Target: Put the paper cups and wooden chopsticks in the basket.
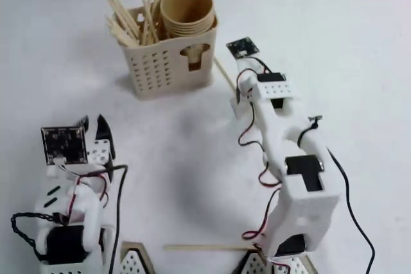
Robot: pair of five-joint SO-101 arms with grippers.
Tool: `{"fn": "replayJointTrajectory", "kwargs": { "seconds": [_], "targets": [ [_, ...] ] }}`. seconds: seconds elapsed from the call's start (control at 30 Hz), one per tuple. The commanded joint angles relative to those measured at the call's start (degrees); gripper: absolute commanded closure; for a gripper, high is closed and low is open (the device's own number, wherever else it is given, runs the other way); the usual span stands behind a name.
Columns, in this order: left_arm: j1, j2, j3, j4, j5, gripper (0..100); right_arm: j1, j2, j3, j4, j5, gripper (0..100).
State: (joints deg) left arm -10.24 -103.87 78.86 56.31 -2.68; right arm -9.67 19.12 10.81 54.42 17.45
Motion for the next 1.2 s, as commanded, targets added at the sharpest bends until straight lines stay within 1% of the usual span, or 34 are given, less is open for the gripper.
{"fn": "replayJointTrajectory", "kwargs": {
  "seconds": [0.0,0.03,0.07,0.13,0.17,0.33,0.5,0.7,1.0,1.1,1.17],
  "targets": [
    [-0.66,-0.75,0.09,-1.58,0.09,90,-0.22,1.8,-3.43,0.4,0.44,92.3],
    [-0.66,-0.75,0.09,-1.58,0.09,90,-0.22,2.33,-3.69,0.4,0.44,96.7],
    [-0.66,-0.75,0.18,-1.58,0.09,90,-0.22,2.77,-3.78,0.4,0.44,99.0],
    [-0.66,-0.75,0.18,-1.32,0.09,90,0.92,2.86,-3.52,0.57,0.53,96.5],
    [-0.66,-0.75,0.26,-1.23,0.09,90,1.8,2.86,-3.6,0.75,0.97,97.4],
    [-0.66,-0.75,1.05,-1.14,0.09,90,7.6,2.86,-3.87,5.85,12.22,98.0],
    [-0.66,-0.75,1.85,-1.32,0.0,90,14.46,2.77,-3.87,13.32,18.73,98.0],
    [-0.66,-0.75,1.85,-1.23,0.0,90,19.56,2.77,-3.87,22.9,28.48,98.0],
    [-0.66,-0.75,1.93,-1.14,0.0,90,26.42,-5.85,-3.43,34.68,36.48,98.0],
    [-0.66,-0.75,1.93,-1.14,0.0,90,26.86,-8.92,-1.49,37.41,38.68,97.6],
    [-0.66,-0.75,1.93,-1.14,0.0,90,26.59,-10.77,0.7,36.88,38.77,94.2]
  ]
}}
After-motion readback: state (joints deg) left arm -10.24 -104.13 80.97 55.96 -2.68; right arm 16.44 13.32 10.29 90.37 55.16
